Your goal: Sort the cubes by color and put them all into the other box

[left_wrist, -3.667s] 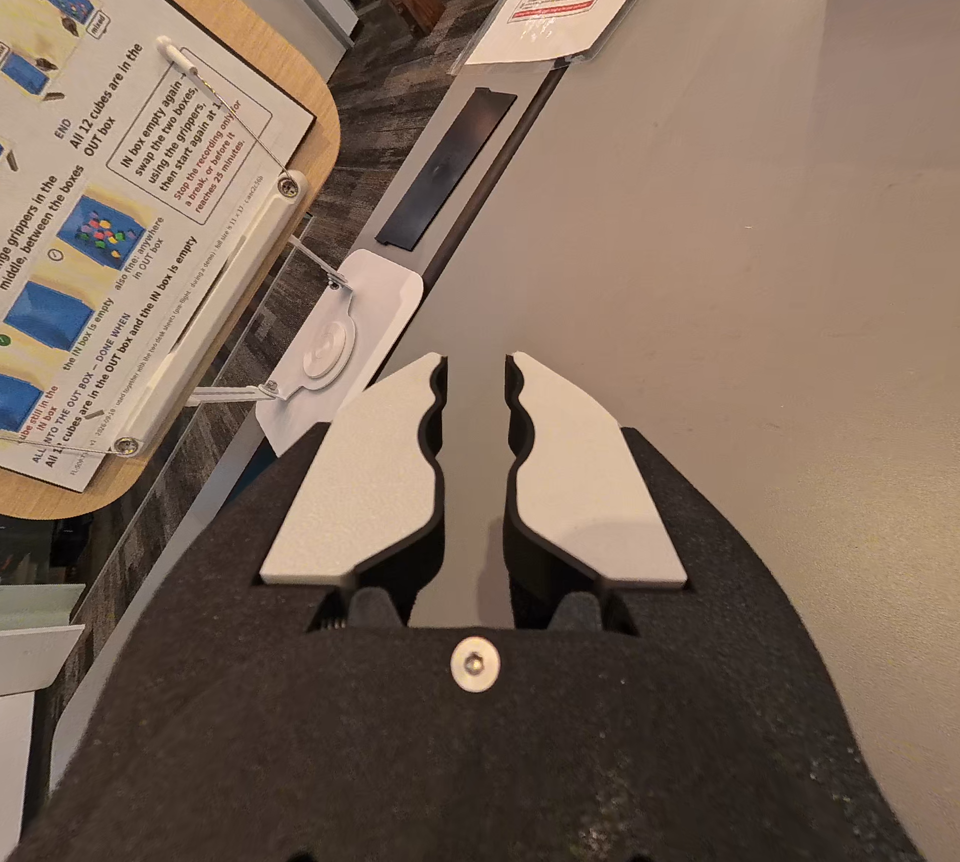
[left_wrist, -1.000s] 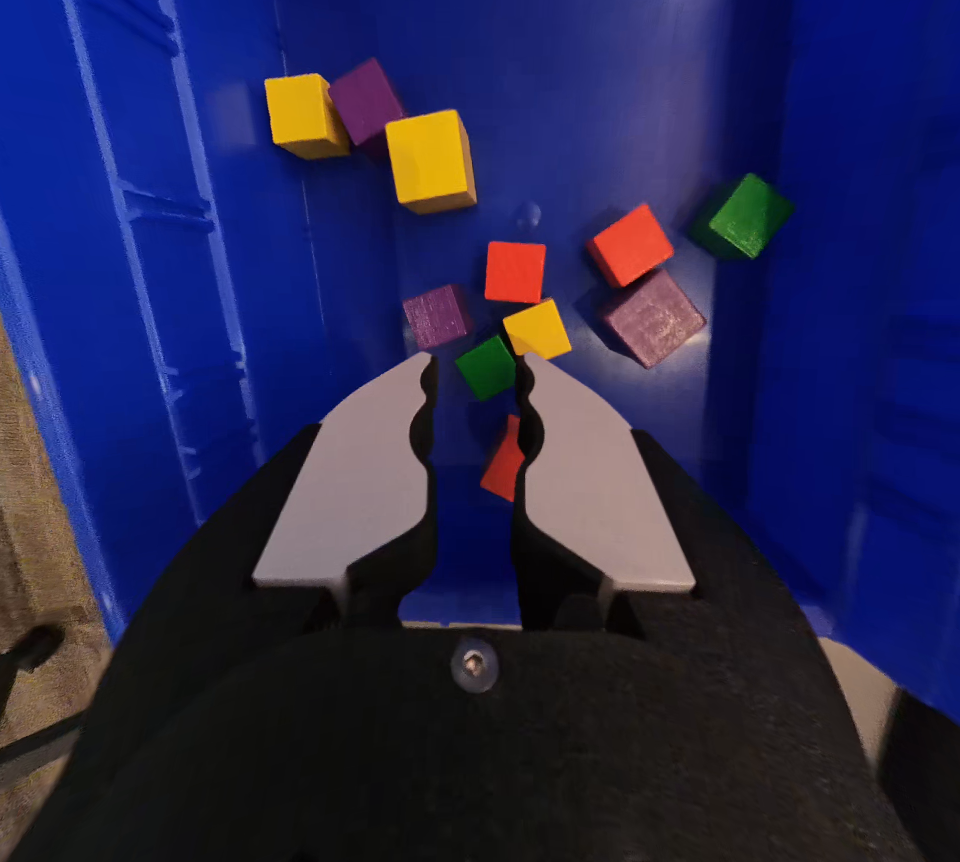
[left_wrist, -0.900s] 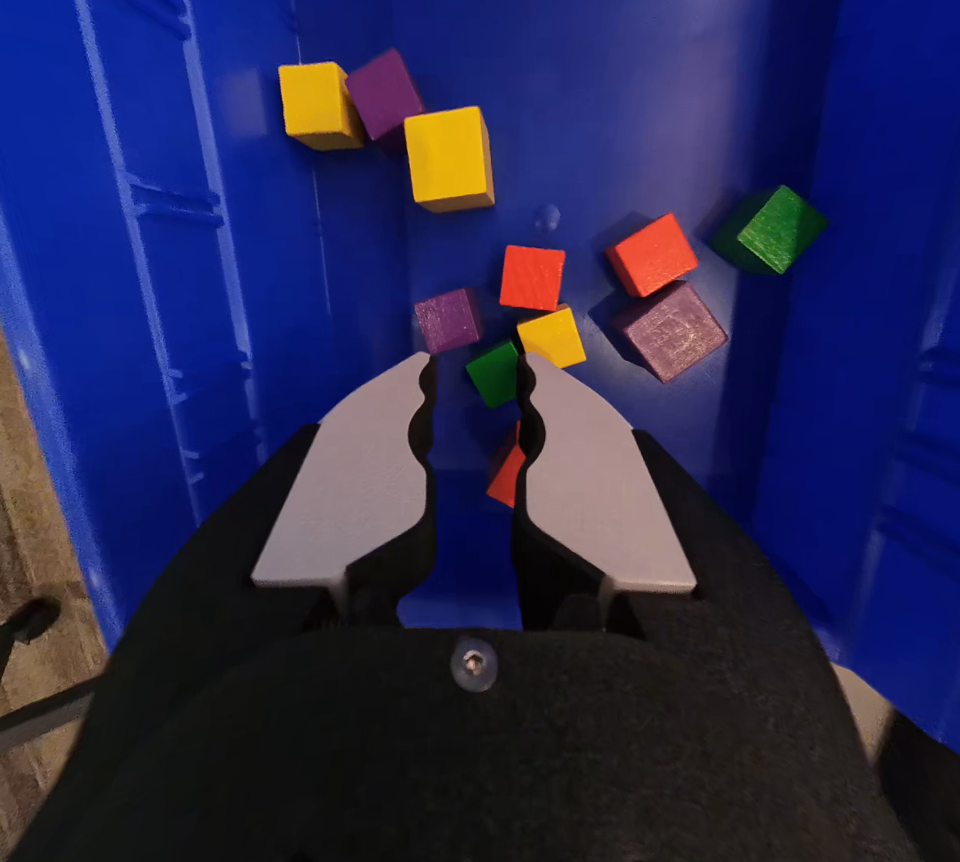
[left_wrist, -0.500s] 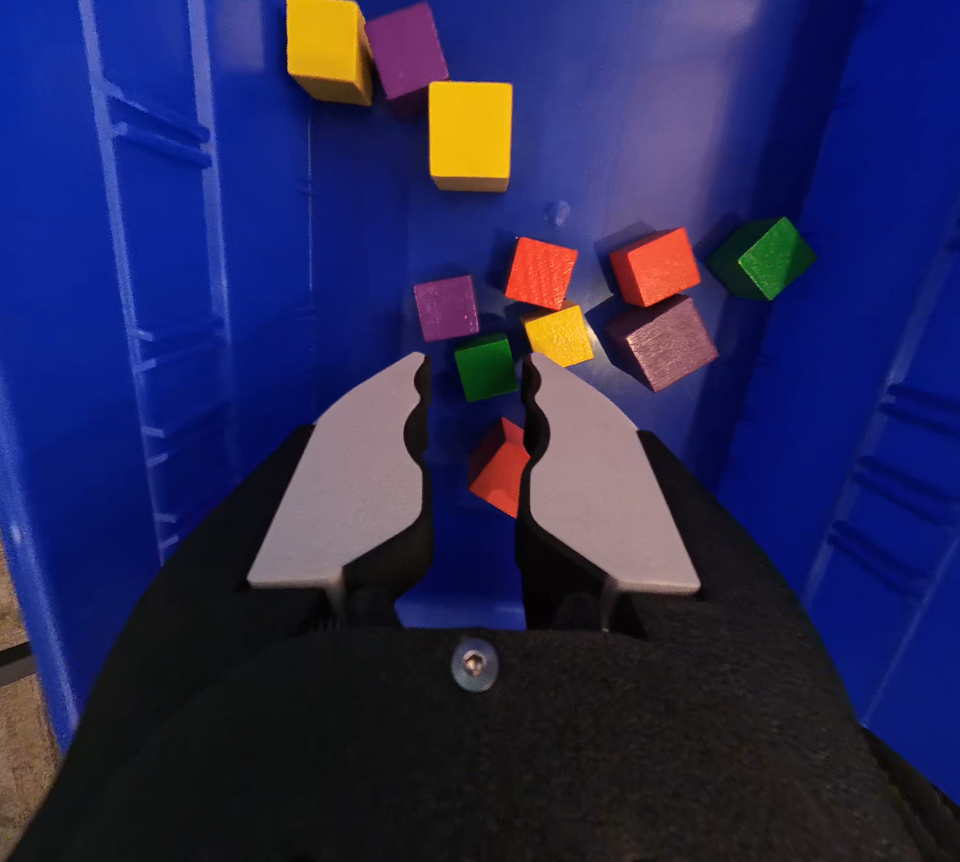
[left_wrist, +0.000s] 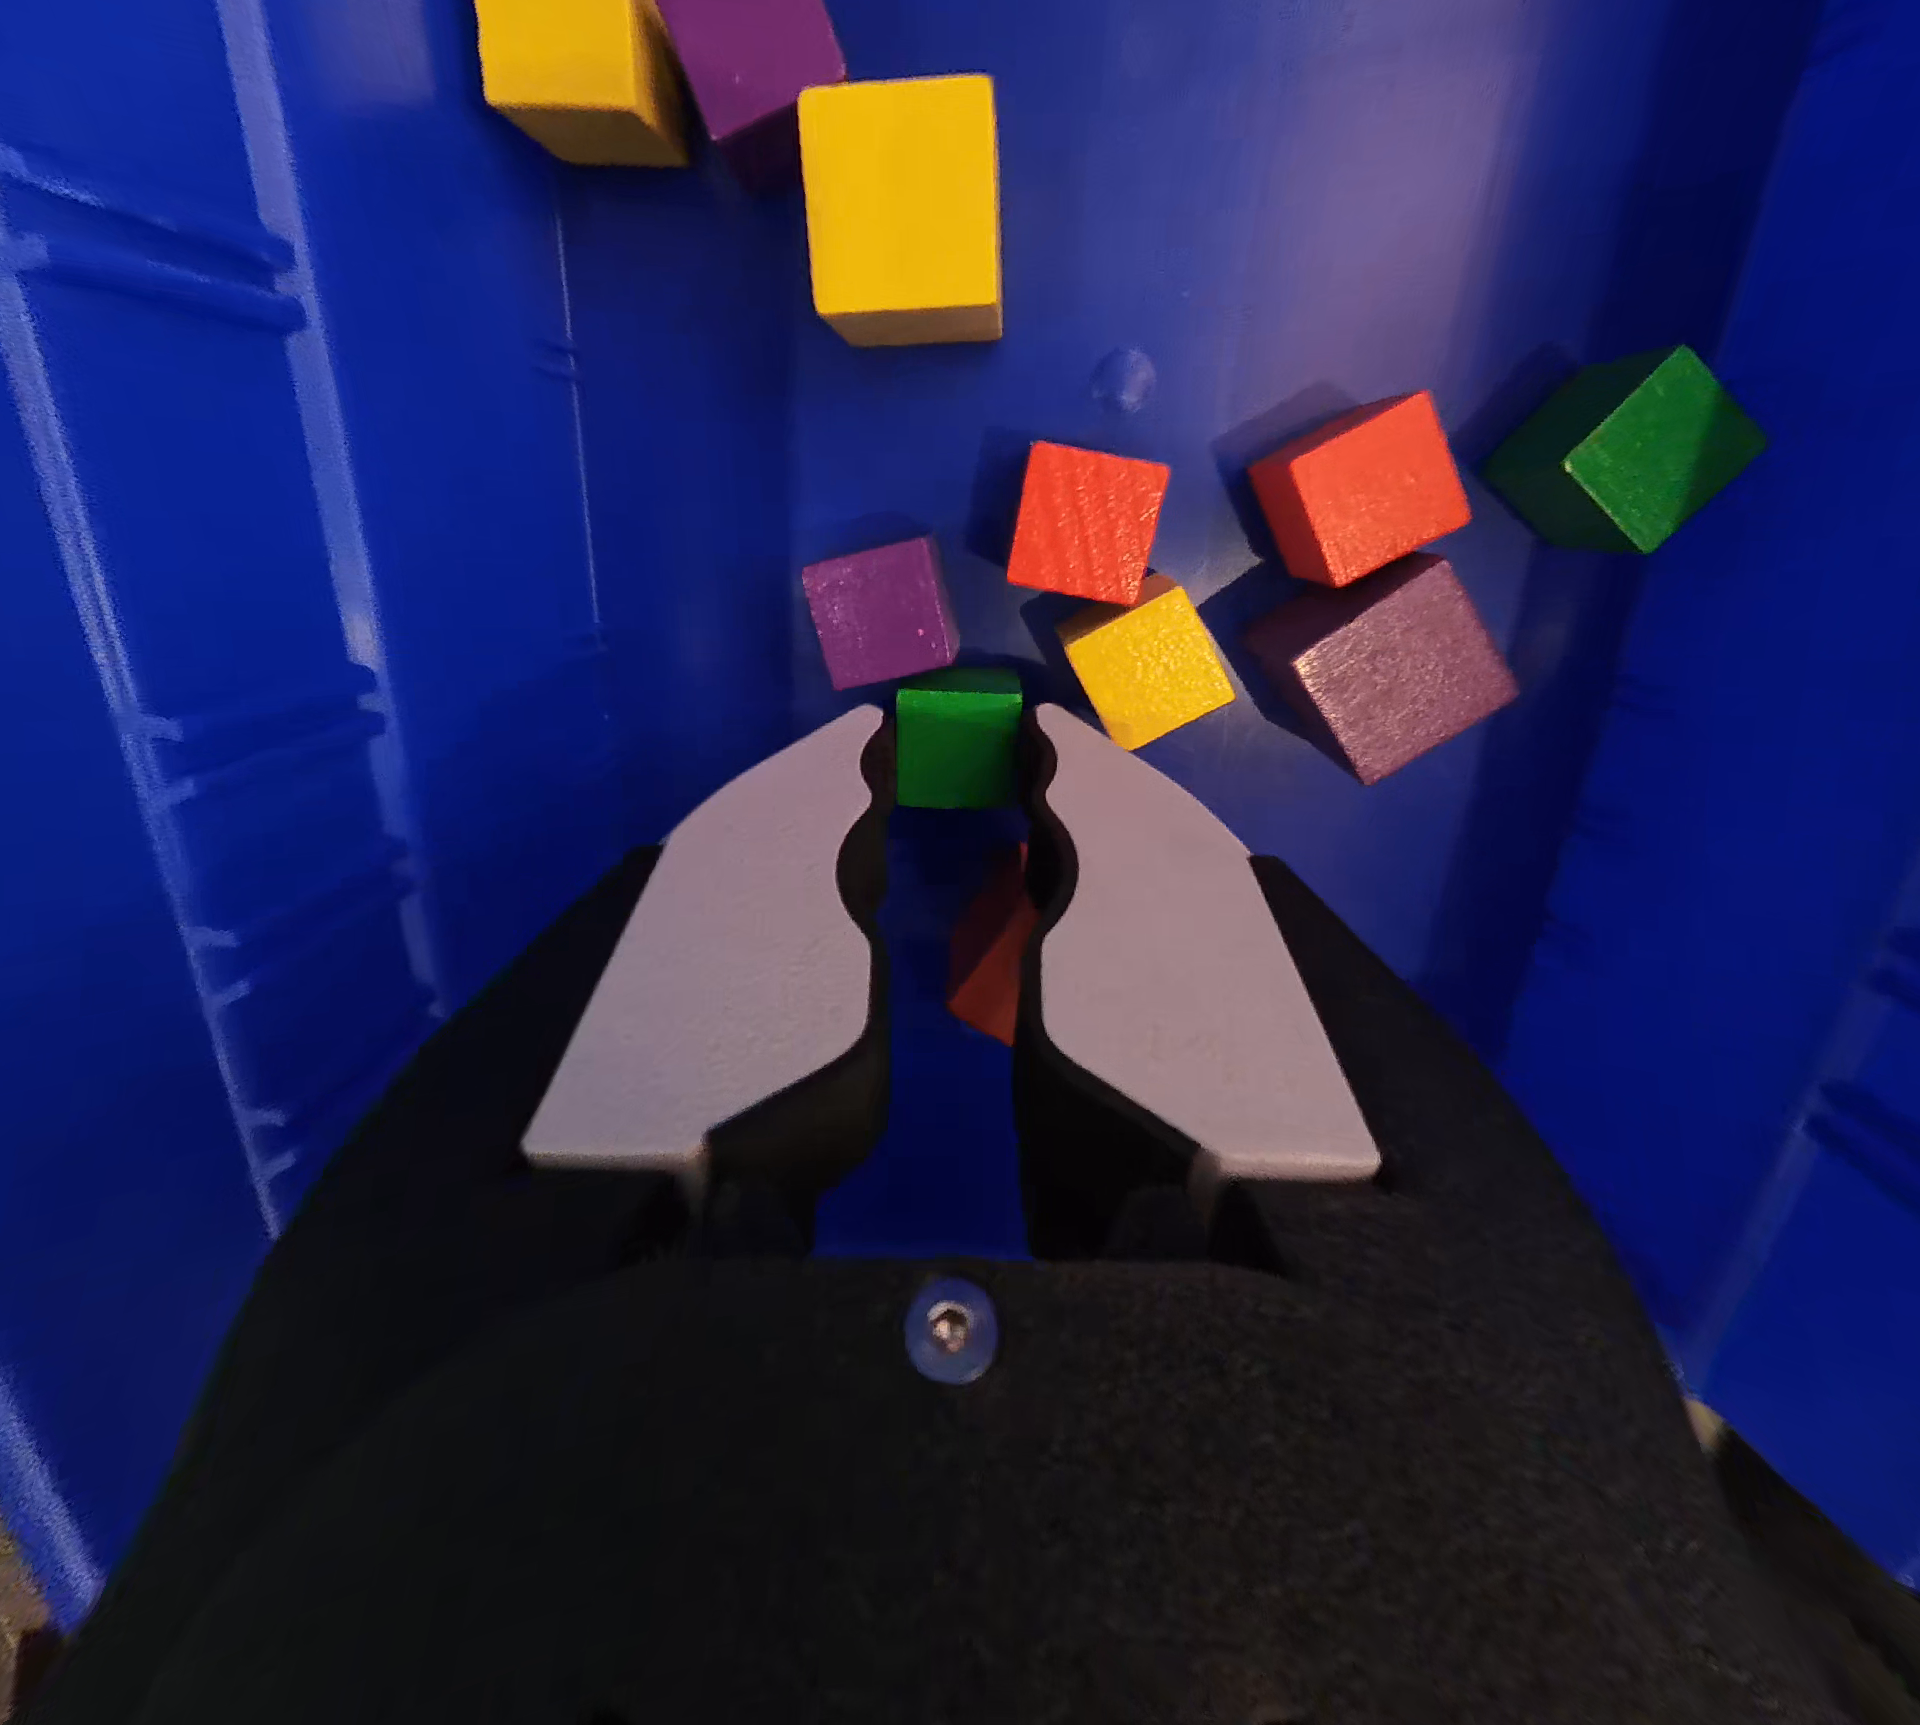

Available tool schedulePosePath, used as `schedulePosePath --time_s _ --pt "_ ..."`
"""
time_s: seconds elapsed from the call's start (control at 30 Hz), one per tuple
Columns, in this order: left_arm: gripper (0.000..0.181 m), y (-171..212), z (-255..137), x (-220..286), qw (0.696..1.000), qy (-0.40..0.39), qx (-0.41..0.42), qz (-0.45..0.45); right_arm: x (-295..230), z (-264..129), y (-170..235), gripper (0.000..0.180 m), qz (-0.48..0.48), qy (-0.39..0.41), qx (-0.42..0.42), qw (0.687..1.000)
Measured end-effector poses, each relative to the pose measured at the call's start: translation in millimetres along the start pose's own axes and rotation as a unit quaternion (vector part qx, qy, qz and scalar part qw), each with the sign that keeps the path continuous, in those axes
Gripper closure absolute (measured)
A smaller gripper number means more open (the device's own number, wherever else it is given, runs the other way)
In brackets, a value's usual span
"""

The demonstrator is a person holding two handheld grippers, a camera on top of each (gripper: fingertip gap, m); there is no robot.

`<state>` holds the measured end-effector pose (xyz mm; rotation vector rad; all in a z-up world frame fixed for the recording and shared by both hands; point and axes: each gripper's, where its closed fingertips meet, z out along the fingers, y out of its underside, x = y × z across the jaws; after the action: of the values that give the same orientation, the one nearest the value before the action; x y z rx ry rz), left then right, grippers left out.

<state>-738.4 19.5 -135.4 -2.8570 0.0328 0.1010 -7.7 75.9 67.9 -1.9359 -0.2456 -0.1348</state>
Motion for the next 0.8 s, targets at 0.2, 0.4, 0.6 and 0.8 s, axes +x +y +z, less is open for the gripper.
schedulePosePath --time_s 0.2,0.4,0.6,0.8 --pt "0.159 -34 -54 5 0.987 -0.030 0.135 0.081 -5 0 -2 0.125 -0.017 -0.010 0.001 1.000" --pt "0.159 -63 -157 139 0.873 0.042 0.373 0.312 -62 -5 -18 0.129 -0.059 -0.115 0.028 0.991" --pt "0.159 -49 -215 302 0.721 0.122 0.516 0.446 -186 -41 -39 0.127 -0.018 -0.366 0.063 0.928" --pt "0.159 -25 -253 410 0.603 0.222 0.592 0.487 -258 -89 -46 0.128 0.086 -0.596 0.052 0.797"
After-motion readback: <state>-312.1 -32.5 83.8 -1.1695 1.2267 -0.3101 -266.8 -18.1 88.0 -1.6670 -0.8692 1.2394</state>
